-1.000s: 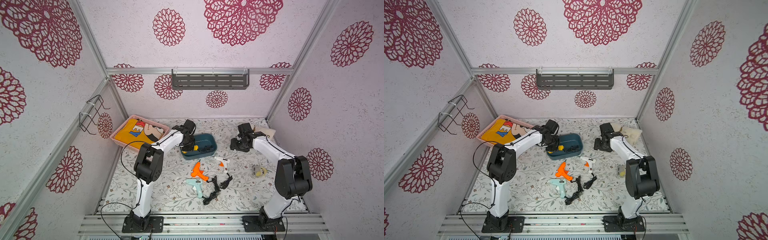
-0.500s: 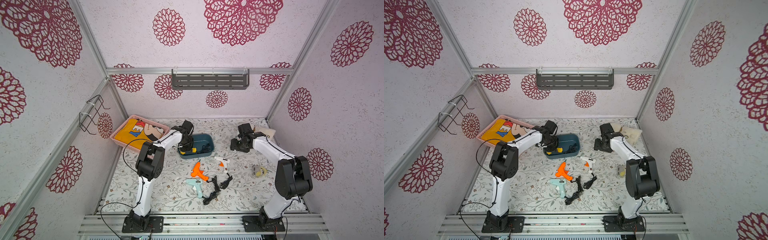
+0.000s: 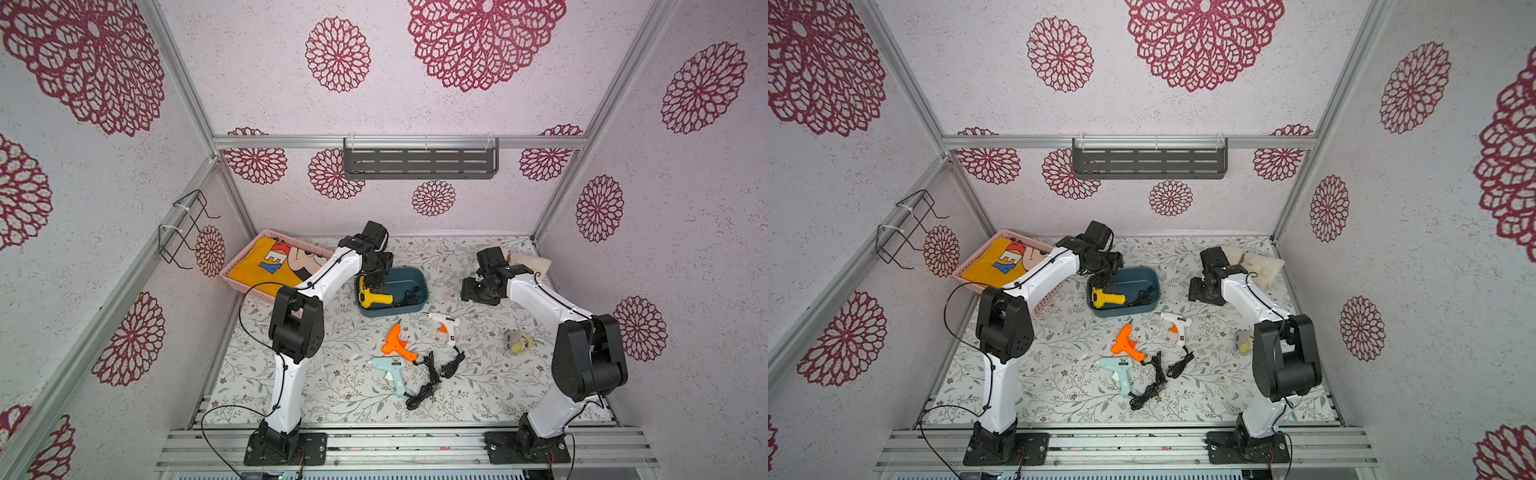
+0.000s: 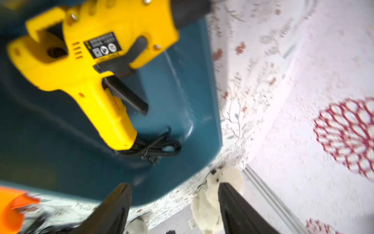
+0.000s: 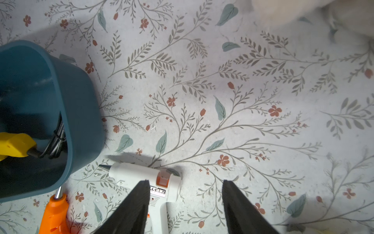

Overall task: Put the hot melt glue gun into the storage box
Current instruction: Place the hot melt adhesive gun in the storage box, then adjust the hot melt adhesive gun in the storage box.

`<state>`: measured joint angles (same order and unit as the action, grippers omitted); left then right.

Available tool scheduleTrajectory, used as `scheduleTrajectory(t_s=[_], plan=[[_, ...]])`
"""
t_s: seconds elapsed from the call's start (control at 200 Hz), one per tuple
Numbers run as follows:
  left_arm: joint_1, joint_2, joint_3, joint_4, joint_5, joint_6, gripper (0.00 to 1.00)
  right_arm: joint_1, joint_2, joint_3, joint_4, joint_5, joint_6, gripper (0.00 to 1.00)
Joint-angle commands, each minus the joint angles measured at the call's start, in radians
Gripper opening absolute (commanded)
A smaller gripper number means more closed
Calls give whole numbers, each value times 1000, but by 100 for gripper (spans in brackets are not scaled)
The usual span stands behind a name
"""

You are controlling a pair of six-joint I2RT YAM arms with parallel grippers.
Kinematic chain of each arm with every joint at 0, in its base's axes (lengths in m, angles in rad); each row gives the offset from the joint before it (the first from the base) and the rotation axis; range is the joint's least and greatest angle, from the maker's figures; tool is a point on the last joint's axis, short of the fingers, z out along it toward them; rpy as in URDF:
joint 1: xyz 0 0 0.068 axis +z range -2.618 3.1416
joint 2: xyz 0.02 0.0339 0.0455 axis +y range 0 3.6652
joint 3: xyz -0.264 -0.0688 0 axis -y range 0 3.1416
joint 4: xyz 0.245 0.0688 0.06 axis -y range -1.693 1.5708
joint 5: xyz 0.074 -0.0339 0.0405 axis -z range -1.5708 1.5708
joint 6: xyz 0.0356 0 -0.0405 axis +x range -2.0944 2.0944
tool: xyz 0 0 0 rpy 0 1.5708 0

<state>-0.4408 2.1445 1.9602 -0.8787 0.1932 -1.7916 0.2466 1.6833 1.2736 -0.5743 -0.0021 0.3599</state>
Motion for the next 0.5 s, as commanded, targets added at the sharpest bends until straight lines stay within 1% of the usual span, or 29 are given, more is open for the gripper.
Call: scheduleTrajectory(t_s=[0.0,0.12,0.195,0.245,0.31,0.36,0.38,0.435,0.495], plan=[[23,-103,28,-140,-10,238,75,-3,-59,-19,-1,10,16,64],[39,-152,51,-306,-57,529,72,-3,-68,-53,6,11,19,64],[41,-152,111,-445,-103,727,72,-4,-73,-73,11,8,20,64],[26,-155,141,-523,-129,864,72,-3,-73,-82,11,5,20,64],[-14,-169,142,-595,-163,1015,72,-3,-72,-88,11,4,17,64],[-58,-170,113,-628,-190,1104,72,-3,-70,-90,10,2,10,64],[-77,-209,92,-631,-199,1135,72,-3,-68,-90,10,4,7,64],[-135,-229,31,-627,-233,1191,72,-3,-66,-90,8,6,5,64],[-201,-246,-33,-594,-244,1238,72,-4,-65,-89,8,7,4,64]])
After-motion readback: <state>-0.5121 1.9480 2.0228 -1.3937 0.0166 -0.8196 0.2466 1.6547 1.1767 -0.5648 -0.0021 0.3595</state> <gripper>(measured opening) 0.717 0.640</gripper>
